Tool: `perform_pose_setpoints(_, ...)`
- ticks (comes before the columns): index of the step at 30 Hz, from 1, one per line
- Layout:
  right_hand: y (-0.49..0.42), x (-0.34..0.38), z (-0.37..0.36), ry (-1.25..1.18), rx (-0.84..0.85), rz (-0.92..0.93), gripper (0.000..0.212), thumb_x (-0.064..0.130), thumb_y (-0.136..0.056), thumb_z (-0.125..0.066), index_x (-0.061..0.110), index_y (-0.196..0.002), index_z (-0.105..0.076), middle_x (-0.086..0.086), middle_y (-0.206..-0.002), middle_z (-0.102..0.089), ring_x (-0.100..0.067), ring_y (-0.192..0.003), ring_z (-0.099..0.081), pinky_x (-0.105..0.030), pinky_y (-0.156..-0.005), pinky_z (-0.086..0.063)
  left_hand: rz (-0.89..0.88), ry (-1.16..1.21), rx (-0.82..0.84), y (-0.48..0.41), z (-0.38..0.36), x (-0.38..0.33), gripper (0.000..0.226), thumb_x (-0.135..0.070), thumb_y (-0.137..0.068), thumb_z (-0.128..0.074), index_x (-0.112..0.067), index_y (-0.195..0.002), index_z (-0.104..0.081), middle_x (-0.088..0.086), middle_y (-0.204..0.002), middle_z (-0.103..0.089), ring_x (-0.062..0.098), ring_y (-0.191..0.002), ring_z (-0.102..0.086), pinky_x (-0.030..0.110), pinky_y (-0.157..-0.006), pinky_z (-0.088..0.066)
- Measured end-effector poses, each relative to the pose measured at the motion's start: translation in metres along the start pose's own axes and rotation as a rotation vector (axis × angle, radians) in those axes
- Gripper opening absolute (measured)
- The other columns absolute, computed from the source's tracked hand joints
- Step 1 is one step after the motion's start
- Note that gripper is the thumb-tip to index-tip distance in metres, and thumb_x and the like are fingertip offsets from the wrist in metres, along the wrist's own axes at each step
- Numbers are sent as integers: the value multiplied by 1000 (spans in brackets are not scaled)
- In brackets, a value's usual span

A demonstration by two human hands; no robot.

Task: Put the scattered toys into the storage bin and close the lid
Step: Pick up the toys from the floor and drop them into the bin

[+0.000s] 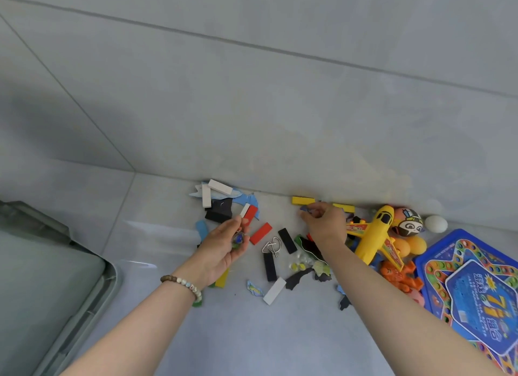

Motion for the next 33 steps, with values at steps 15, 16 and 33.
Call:
perform_pose_setpoints(15,54,-13,29,-896,603,-281,11,16,-92,-55,12,-82,-59,-1,-69,-54,-12,-60,-50,-20,-53,-49,-30,-54,-19,17,9,9,16,-20,-95,-51,-9,-96,-62,6,-84,-59,10,-73,-56,17,-54,-56)
perform_pose_setpoints(16,57,-18,32,-752,585,-213,11,18,-90,-59,14,-80,-61,2,-64,-48,-10,-57,-44,-19,-50,-43,-36,-56,-21,18,10,12,16,-20,-95,-51,-9,-95,-62,6,-85,-58,10,-73,-56,16,-54,-56)
perform_pose_setpoints(33,91,-70,9,-24,101,283,21,26,-78,-75,21,-99,-74,7,-97,-65,-6,-89,-58,-18,-73,-44,-83,-137,-61,49,30,43,16,-22,-96,-50,-11,-91,-61,3,-84,-58,9,-69,-53,14,-50,-53)
Point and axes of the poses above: each hand's wrist, its own y-axis away from the middle knuckle, its own z-axis out of the back of the hand, x = y × z, the point moved 2 cm from there along -y, towards the middle knuckle
